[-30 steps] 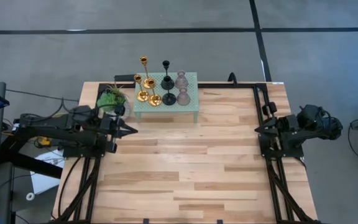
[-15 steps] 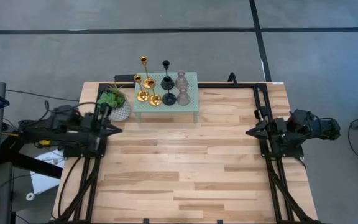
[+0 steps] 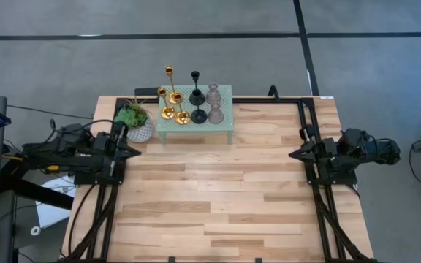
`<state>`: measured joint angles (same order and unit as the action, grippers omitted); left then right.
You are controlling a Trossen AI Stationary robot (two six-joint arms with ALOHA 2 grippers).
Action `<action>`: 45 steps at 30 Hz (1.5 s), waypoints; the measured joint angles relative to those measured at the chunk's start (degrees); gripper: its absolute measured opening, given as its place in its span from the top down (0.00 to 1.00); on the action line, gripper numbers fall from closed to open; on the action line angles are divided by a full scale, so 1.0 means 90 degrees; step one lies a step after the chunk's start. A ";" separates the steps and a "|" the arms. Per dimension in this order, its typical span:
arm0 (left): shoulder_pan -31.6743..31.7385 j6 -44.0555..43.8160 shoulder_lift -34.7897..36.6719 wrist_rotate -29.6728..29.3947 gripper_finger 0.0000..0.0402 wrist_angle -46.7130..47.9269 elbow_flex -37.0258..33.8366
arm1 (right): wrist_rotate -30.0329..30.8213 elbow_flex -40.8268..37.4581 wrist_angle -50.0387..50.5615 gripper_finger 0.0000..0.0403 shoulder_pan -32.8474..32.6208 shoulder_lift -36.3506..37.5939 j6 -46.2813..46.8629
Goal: Pick & Place candle stick holders
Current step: Return to Home Position
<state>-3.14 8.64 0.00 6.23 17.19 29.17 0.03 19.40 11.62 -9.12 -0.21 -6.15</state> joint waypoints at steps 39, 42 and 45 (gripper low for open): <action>0.0002 -0.0008 -0.0093 -0.0579 0.99 -0.3391 -0.3206 | -0.0335 -0.1010 -0.0831 1.00 0.0657 0.0002 0.0474; 0.0000 0.0009 -0.0091 -0.0724 0.99 -0.3174 -0.3206 | -0.0363 -0.1010 -0.0807 1.00 0.0653 0.0002 0.0474; 0.0000 -0.0002 -0.0094 -0.0740 0.99 -0.2832 -0.3206 | -0.0382 -0.1010 -0.0778 1.00 0.0653 0.0002 0.0459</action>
<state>-3.14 8.63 -0.85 -0.43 -8.30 0.32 -3.41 10.31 4.61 -3.25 -0.19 -2.02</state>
